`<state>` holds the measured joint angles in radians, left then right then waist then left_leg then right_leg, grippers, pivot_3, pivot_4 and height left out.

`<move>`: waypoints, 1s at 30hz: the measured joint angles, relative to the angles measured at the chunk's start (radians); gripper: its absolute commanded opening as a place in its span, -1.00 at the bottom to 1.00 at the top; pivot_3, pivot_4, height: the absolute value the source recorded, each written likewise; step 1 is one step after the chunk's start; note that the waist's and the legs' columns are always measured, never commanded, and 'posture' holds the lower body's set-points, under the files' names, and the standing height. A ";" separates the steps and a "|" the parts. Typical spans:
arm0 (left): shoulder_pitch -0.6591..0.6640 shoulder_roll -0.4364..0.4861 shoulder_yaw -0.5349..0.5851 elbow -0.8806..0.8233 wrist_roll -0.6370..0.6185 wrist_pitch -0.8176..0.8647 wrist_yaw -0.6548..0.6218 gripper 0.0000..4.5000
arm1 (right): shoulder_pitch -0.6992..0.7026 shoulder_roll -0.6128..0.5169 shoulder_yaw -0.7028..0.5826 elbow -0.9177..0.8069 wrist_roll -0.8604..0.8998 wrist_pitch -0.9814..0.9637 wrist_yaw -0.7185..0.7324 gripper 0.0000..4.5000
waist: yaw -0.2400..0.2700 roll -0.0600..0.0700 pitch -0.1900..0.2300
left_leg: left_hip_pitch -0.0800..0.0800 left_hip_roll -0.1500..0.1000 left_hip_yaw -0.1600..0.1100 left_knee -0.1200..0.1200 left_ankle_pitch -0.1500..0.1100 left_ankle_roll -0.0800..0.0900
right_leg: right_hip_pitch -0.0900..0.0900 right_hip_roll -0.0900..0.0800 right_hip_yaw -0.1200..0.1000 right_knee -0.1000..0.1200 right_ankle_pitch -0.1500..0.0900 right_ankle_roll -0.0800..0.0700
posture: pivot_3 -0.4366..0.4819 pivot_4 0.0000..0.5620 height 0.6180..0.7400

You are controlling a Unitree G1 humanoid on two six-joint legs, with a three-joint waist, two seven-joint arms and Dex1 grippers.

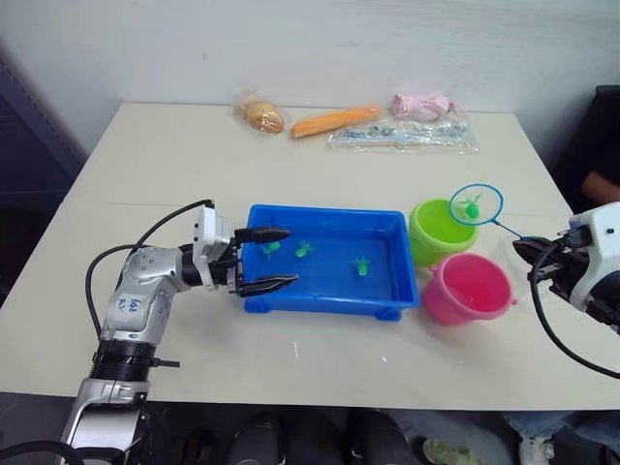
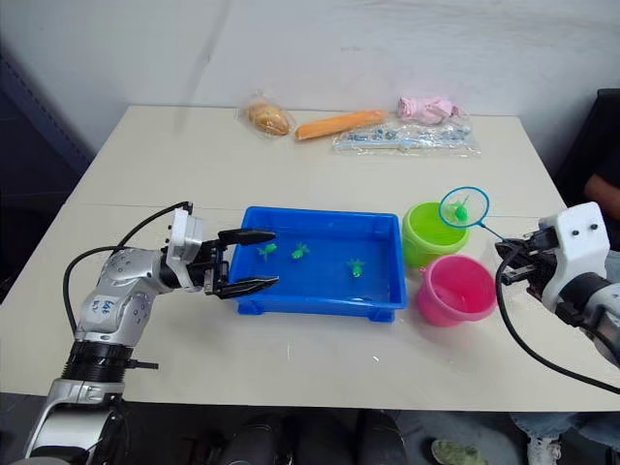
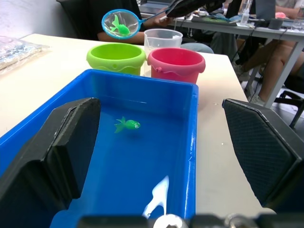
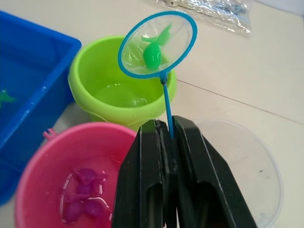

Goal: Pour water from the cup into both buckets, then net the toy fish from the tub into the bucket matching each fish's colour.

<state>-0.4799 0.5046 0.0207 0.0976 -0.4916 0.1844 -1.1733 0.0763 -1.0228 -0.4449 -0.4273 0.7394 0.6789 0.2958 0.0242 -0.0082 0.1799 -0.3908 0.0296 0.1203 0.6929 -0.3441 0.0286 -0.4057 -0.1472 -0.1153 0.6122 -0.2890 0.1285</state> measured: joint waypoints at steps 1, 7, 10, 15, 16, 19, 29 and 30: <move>-0.001 -0.002 0.000 0.000 0.000 0.005 0.003 0.97 | -0.002 0.001 0.018 0.000 -0.036 -0.021 0.005 -1.00 | 0.000 0.000 0.000 | 0.000 0.000 0.000 0.000 0.000 0.000 | 0.000 0.000 0.000 0.000 0.000 0.000 | -0.05 -0.47 1.00; -0.005 -0.017 -0.001 -0.002 0.000 0.014 0.014 0.97 | -0.018 0.003 0.125 0.035 -0.310 -0.188 0.039 -1.00 | -0.001 0.000 0.000 | 0.000 -0.001 0.000 0.000 0.000 -0.001 | 0.000 0.000 0.000 0.000 0.000 0.000 | -0.05 -0.47 1.00; -0.005 -0.017 -0.001 -0.004 0.000 0.014 0.016 0.97 | -0.009 -0.018 0.165 0.063 -0.444 -0.276 0.056 -1.00 | -0.001 0.000 0.000 | 0.000 -0.001 0.000 0.000 0.000 -0.001 | 0.000 0.000 0.000 0.000 0.000 0.000 | -0.05 -0.47 1.00; -0.005 -0.017 -0.001 -0.011 0.000 0.014 0.019 0.97 | -0.008 -0.065 0.209 0.125 -0.724 -0.486 0.063 -1.00 | -0.002 0.000 0.000 | 0.000 -0.001 0.000 0.000 0.001 -0.002 | 0.000 0.001 0.000 0.000 0.000 0.000 | -0.05 -0.47 1.00; -0.005 -0.017 -0.001 -0.011 0.000 0.014 0.019 0.97 | -0.008 -0.065 0.210 0.132 -0.753 -0.510 0.063 -1.00 | -0.001 0.000 0.000 | 0.000 -0.001 0.000 0.000 0.001 -0.002 | 0.000 0.001 0.000 0.000 0.000 0.000 | -0.05 -0.47 1.00; -0.005 -0.018 -0.001 -0.012 0.000 0.014 0.023 0.97 | -0.010 -0.071 0.221 0.165 -0.872 -0.622 0.062 -1.00 | -0.002 0.000 0.000 | 0.000 -0.001 0.000 0.000 0.001 -0.002 | 0.000 0.002 0.000 0.000 0.000 0.000 | -0.05 -0.47 1.00; -0.005 -0.023 -0.001 -0.020 0.000 0.017 0.030 0.97 | 0.070 -0.090 0.214 0.233 -1.168 -0.875 0.012 -1.00 | -0.003 0.000 0.000 | 0.000 -0.001 0.000 0.001 0.002 -0.003 | 0.000 0.002 0.000 0.000 0.000 0.000 | -0.05 -0.47 1.00; -0.005 -0.025 -0.001 -0.021 0.000 0.019 0.031 0.97 | 0.070 -0.088 0.207 0.232 -1.183 -0.893 -0.002 -1.00 | -0.003 0.000 0.000 | 0.001 0.000 0.000 0.001 0.002 -0.003 | 0.000 0.002 0.001 0.001 0.000 0.000 | -0.05 -0.47 1.00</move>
<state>-0.4851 0.4794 0.0193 0.0761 -0.4918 0.2029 -1.1428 0.1462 -1.1106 -0.2377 -0.1954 -0.4435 -0.2138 0.2940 0.0211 -0.0081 0.1799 -0.3902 0.0292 0.1206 0.6935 -0.3424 0.0255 -0.4053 -0.1454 -0.1147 0.6128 -0.2890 0.1288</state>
